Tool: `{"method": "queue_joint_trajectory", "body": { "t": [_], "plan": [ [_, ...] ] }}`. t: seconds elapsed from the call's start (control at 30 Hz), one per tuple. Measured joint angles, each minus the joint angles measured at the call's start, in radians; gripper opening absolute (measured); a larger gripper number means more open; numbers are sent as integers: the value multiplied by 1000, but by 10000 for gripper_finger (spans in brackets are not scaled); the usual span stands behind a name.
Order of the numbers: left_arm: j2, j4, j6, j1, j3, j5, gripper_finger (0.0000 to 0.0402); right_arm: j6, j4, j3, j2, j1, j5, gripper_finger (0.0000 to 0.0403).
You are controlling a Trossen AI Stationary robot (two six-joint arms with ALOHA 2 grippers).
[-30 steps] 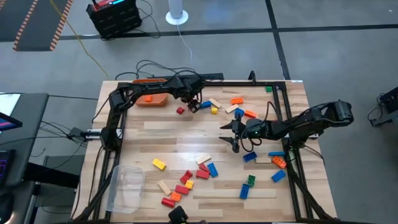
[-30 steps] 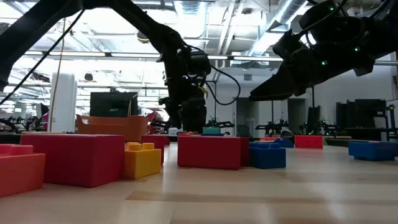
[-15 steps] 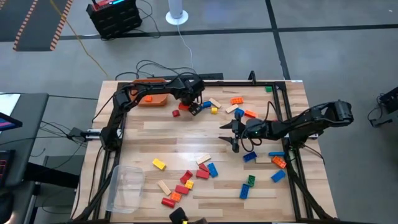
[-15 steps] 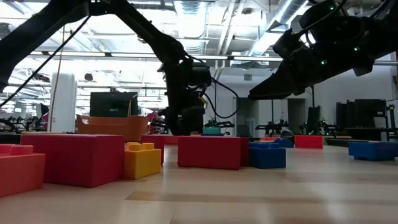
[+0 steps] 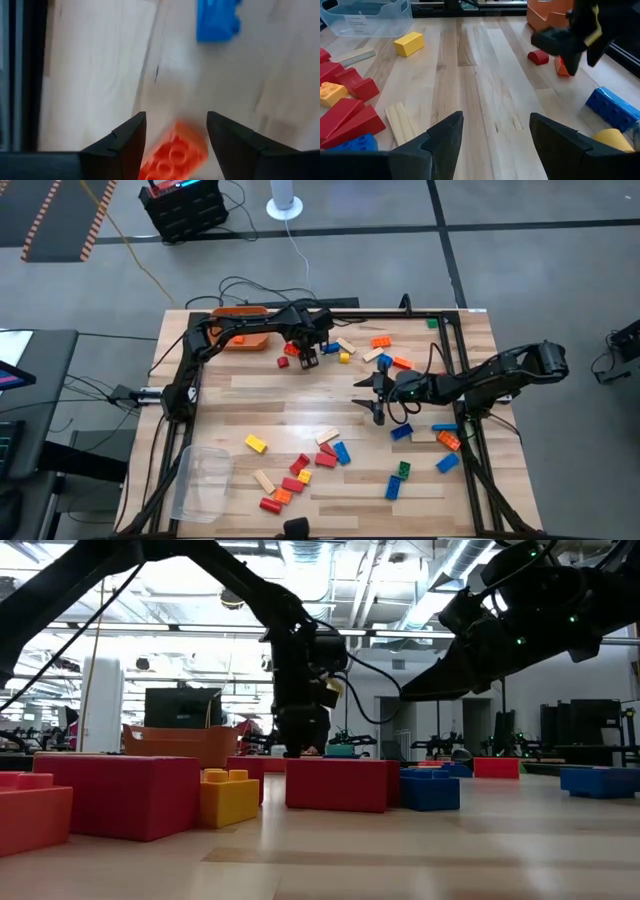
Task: Sort blocks by size
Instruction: Put the large orange game piece into the transparent bin
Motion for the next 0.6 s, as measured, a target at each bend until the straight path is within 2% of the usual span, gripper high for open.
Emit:
{"method": "queue_joint_trajectory", "body": {
  "t": [0.2,0.4,0.6],
  "plan": [
    [-1,-164,222,-21,7,-149,232,0,-4,0,0,0,0,260],
    [-1,-162,366,-41,7,-178,264,0,-2,0,0,0,0,260],
    [-1,-210,381,-66,36,-246,267,-6,-5,0,0,0,2,260]
  ]
}}
